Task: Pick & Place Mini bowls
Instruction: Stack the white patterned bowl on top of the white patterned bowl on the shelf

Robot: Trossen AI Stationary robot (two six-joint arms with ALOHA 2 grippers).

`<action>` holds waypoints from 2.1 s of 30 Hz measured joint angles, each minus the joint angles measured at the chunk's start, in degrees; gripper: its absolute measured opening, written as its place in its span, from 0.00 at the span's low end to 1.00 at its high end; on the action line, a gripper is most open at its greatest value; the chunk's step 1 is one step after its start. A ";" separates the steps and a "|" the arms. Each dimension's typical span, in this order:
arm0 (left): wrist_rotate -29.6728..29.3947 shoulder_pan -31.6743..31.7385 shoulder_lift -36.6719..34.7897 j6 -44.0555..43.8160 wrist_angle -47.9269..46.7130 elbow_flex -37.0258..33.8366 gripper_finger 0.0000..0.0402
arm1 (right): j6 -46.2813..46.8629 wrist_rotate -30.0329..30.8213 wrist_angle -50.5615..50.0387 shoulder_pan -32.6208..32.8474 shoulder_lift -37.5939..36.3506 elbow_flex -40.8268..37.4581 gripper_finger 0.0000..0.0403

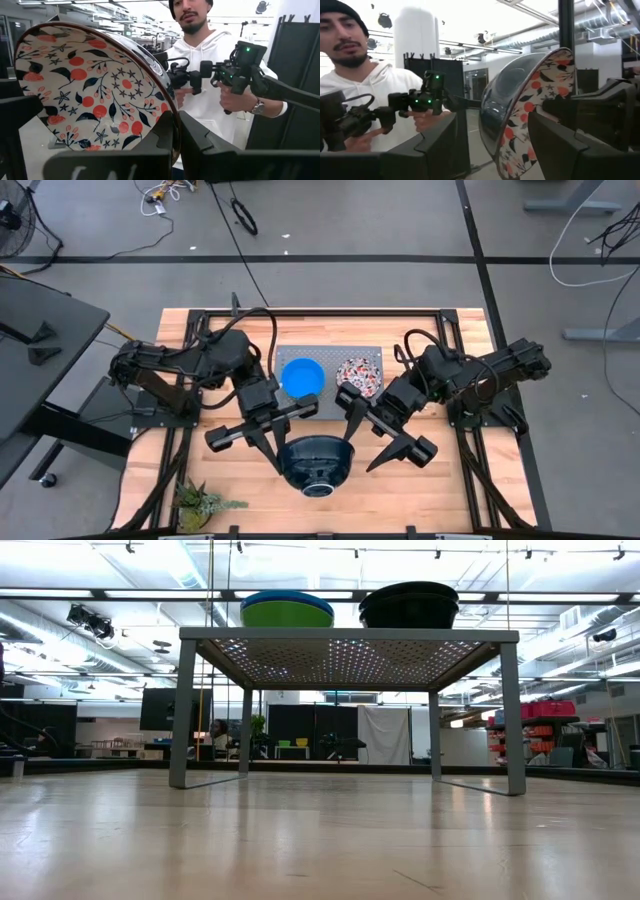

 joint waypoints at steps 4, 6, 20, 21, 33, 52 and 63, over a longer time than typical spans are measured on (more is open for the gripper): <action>0.30 0.02 0.00 -0.43 -0.09 0.00 0.03 | 0.00 0.27 -1.28 -0.38 0.00 0.00 0.61; 0.88 0.02 0.00 -1.20 -0.13 0.00 0.03 | 0.00 -0.37 -1.60 -0.56 0.00 0.00 0.61; -0.92 0.02 0.00 -1.47 -0.05 0.00 0.03 | -2.56 -1.04 -4.87 -0.68 0.02 0.00 0.61; -1.04 0.02 0.00 -1.46 -0.05 0.00 0.03 | -3.22 -0.67 -5.20 -0.66 0.04 -0.02 0.61; -4.02 0.02 0.00 -1.40 0.02 0.00 0.03 | -6.24 0.45 -5.56 -1.03 0.04 0.00 0.61; -5.88 0.00 -0.63 -1.44 -3.60 0.00 0.03 | -5.36 -1.31 -6.02 -1.75 -0.11 -0.01 0.61; -7.98 0.35 -2.56 0.11 -5.39 0.05 0.03 | -6.03 -3.24 -5.86 -2.19 -0.90 -0.02 0.61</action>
